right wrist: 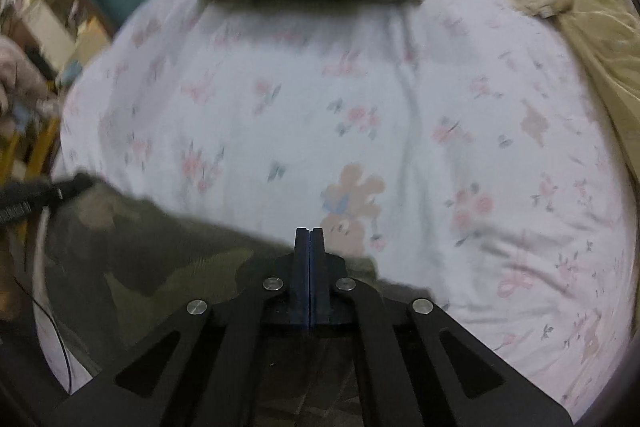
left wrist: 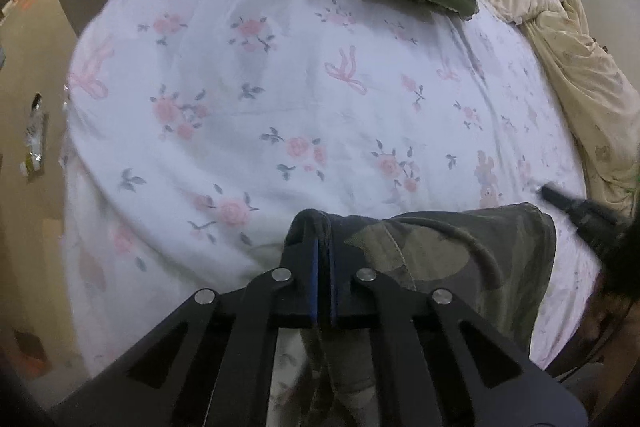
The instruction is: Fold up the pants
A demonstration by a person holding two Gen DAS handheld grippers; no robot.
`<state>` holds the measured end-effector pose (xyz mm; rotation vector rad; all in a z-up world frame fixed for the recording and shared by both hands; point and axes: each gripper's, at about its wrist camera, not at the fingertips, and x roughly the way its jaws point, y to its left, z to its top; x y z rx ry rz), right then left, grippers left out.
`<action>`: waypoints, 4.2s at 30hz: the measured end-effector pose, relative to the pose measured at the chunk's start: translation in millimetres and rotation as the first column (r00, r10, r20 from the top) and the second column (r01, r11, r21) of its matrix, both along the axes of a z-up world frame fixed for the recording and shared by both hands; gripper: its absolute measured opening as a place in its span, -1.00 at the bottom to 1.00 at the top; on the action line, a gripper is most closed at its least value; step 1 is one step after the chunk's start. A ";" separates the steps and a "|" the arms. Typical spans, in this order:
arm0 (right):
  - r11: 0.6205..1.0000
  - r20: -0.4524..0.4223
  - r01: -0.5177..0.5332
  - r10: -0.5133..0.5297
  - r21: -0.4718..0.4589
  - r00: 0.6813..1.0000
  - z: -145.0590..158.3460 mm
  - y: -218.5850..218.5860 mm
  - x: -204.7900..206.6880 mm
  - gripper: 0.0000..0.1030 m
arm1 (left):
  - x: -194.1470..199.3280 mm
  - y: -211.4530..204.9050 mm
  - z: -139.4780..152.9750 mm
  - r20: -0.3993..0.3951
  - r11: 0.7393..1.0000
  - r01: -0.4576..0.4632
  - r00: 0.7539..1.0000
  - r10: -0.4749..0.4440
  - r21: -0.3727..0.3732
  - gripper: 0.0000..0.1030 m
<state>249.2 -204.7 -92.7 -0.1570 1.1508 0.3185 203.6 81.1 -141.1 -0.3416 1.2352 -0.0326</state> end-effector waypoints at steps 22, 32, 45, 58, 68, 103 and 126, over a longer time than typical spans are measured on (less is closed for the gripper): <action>0.969 -0.137 -0.246 0.249 0.035 0.959 -24.0 50.8 -16.8 -0.87 | -2.0 -4.2 -1.3 0.005 0.999 0.025 1.000 -0.025 0.023 -0.96; 0.997 -0.159 -0.028 0.040 0.075 0.986 -20.2 16.7 -10.2 -1.00 | -7.3 -16.8 7.4 0.027 0.991 0.095 0.995 -0.098 0.096 -0.96; 0.922 -0.176 -0.119 0.195 0.369 0.965 8.0 82.8 -10.5 -1.00 | -11.8 -8.2 15.7 0.068 0.997 -0.016 0.998 0.012 0.069 -0.51; 0.986 -0.298 0.069 -0.021 0.151 0.954 -53.7 51.4 10.4 -1.00 | -7.1 -14.8 -8.3 -0.009 0.989 0.052 0.999 -0.051 0.139 -0.45; 0.965 -0.236 0.232 -0.198 0.126 0.951 -26.7 -39.6 9.0 -0.82 | -19.4 -14.8 20.5 0.092 0.989 0.029 0.995 -0.042 0.146 -0.31; 0.995 -0.360 0.048 -0.012 0.091 0.933 -65.0 -15.9 -82.5 -0.81 | -65.4 -60.0 -26.3 -0.043 0.972 0.220 0.975 -0.217 0.082 -0.05; 0.786 -0.473 0.356 -0.092 0.506 0.876 -101.1 -110.2 -81.3 0.72 | -79.1 -18.5 -63.3 -0.109 0.957 -0.018 0.994 -0.014 -0.291 0.90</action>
